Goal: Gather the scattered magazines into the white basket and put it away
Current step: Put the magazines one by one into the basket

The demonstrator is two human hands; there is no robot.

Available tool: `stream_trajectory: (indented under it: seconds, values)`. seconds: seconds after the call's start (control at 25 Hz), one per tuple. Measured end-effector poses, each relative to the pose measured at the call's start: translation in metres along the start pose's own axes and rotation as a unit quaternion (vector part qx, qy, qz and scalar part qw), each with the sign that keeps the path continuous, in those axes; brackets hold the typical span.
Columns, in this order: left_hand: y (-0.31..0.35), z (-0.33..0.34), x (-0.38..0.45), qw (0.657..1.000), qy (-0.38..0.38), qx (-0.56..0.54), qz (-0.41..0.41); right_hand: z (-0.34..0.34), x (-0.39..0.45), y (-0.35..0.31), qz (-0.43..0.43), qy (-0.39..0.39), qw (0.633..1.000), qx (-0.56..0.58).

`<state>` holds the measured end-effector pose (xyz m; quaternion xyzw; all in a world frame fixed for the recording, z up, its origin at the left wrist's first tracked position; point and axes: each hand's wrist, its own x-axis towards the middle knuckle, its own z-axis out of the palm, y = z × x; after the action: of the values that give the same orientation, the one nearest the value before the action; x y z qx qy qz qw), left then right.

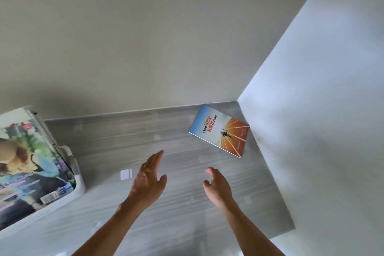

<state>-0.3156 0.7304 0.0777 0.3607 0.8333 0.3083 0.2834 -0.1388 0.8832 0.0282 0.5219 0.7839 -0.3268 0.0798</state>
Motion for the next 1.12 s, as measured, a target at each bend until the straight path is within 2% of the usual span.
stream_trajectory:
  seconds: [0.16,0.24,0.4,0.52,0.56,0.6,0.72,0.84,1.0,1.12]
  values:
    - [0.059,0.057,0.031,0.998,-0.042,0.039,0.005,-0.054,0.060,0.045,-0.022,0.022,0.979,-0.203]
    - [0.078,0.080,0.040,0.995,-0.069,0.066,0.015,-0.074,0.084,0.057,-0.040,0.024,0.971,-0.236]
    - [0.090,0.104,0.048,0.997,-0.060,0.045,0.009,-0.085,0.126,0.076,-0.068,0.026,0.973,-0.219]
    - [0.083,0.113,0.047,0.997,-0.052,0.049,-0.008,-0.080,0.145,0.080,0.011,0.011,0.997,-0.081]
    - [0.078,0.115,0.046,0.997,-0.051,0.052,-0.019,-0.077,0.148,0.078,0.030,0.001,0.998,-0.062]
    - [0.074,0.117,0.044,0.997,-0.053,0.051,-0.031,-0.073,0.149,0.079,0.030,0.002,0.996,-0.090]
    - [0.065,0.123,0.040,0.996,-0.050,0.044,-0.054,-0.070,0.152,0.090,-0.055,0.076,0.962,-0.257]
    - [0.062,0.122,0.041,0.997,-0.023,0.051,-0.056,-0.075,0.164,0.092,-0.146,0.095,0.909,-0.378]
    - [0.055,0.122,0.038,0.997,0.006,0.047,-0.060,-0.072,0.152,0.083,-0.184,0.078,0.892,-0.405]
    - [0.046,0.118,0.034,0.997,0.024,0.019,-0.064,-0.076,0.140,0.073,-0.197,0.059,0.927,-0.315]
